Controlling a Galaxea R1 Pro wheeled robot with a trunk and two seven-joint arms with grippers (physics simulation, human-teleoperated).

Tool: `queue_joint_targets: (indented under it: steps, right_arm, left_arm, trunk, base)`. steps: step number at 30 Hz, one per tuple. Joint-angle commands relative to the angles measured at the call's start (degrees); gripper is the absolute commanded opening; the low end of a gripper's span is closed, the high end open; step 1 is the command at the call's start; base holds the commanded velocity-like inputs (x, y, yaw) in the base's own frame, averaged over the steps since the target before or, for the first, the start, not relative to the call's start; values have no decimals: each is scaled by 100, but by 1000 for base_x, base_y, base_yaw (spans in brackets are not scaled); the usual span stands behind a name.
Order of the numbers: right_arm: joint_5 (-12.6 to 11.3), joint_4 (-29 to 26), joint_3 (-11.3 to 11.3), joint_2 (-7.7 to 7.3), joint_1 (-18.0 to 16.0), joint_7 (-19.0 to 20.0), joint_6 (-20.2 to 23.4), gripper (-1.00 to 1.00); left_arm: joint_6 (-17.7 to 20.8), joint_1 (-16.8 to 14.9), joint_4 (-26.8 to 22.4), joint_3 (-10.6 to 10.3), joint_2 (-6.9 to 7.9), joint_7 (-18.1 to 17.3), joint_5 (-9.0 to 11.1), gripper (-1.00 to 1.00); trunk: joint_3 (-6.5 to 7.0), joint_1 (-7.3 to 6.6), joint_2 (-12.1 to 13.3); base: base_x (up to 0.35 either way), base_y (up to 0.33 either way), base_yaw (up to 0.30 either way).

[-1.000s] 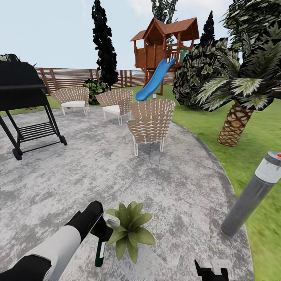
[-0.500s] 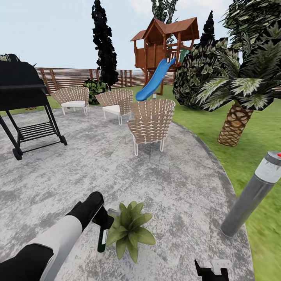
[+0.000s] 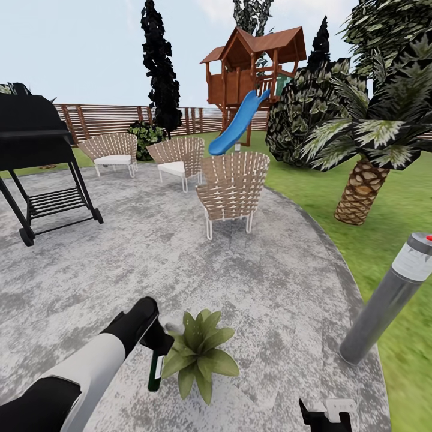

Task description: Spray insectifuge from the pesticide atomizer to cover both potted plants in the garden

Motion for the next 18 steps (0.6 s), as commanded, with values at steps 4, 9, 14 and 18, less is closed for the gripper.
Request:
queue_joint_targets:
  steps: [4,9,14,18]
  right_arm:
    - [27,3,-45,4,-5,44,-22,100]
    - [32,7,-43,6,-5,43,-22,100]
    - [29,3,-43,8,-5,44,-22,100]
    - [27,3,-47,7,-5,44,-22,100]
  left_arm:
    - [16,-40,-41,-15,-139,-64,-23,-100]
    - [17,-46,32,-28,-295,-66,-19,-100]
    - [16,-30,46,-62,-271,-73,-19,-100]
    - [16,-21,46,-68,-258,-74,-19,-100]
  trunk:
    - [-5,-1,-2]
    - [-5,-1,-2]
    - [-5,-1,-2]
    - [-5,-1,-2]
  base:
    - [0,0,0]
    - [0,-117,0]
    - [0,-69,0]
    - [0,-6,-105]
